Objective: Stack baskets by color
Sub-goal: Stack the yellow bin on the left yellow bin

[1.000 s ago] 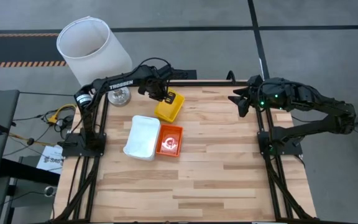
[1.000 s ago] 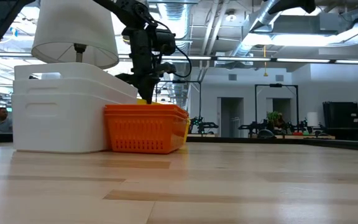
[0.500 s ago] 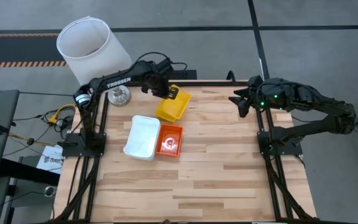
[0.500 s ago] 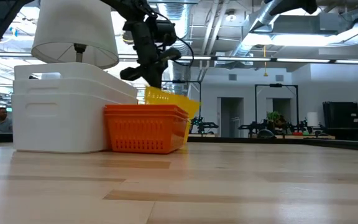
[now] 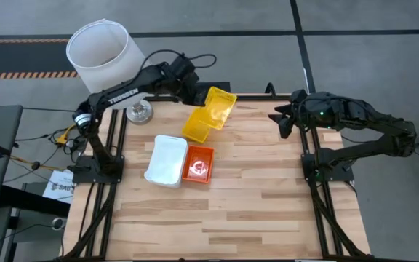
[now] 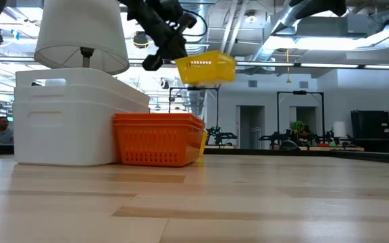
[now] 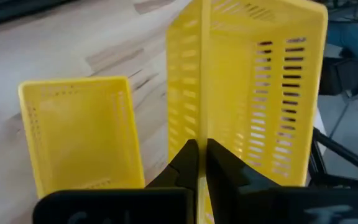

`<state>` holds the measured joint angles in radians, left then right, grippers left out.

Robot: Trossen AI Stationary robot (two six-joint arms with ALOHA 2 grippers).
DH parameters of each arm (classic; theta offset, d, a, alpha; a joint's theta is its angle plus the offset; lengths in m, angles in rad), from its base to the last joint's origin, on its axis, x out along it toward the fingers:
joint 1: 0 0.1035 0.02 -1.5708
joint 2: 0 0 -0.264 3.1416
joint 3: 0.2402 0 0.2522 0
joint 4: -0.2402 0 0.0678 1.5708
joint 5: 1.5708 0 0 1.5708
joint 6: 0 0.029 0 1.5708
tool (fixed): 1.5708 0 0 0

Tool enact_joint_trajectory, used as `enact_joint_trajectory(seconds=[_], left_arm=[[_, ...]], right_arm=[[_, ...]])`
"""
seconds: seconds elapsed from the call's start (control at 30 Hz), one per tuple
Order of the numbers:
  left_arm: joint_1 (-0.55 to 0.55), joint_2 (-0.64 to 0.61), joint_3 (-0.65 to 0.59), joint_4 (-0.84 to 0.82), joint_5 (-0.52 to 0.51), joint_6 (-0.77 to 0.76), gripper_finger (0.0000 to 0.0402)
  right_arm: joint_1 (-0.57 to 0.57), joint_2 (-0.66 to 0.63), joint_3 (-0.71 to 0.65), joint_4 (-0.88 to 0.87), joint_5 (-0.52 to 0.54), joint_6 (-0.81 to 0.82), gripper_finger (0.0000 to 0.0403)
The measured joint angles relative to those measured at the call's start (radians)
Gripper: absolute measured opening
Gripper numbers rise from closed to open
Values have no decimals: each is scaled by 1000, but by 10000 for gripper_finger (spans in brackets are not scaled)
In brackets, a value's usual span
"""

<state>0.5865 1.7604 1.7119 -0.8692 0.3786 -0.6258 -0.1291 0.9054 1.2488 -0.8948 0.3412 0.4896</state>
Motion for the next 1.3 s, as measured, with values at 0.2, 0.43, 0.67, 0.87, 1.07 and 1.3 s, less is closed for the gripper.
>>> enact_joint_trajectory(seconds=[0.2, 0.43, 0.67, 0.87, 1.07, 1.3], left_arm=[[10, -66, -131, 101, 22, -36, 0], [4, -223, -443, 383, 19, -177, 0], [13, -245, -579, 424, -60, -202, 0], [15, -224, -594, 424, -168, -123, 0], [18, -222, -597, 374, -196, -28, 0], [14, -221, -598, 324, -208, 11, 0]], right_arm=[[0, 0, 0, -14, 0, 7, 225], [0, 0, 0, -11, 0, 8, 225], [0, 0, 0, -5, 0, 10, 225], [0, 6, 0, 8, 0, 10, 225], [13, 17, 0, 9, -2, 26, 225], [37, 29, 0, 9, -2, 26, 225]])
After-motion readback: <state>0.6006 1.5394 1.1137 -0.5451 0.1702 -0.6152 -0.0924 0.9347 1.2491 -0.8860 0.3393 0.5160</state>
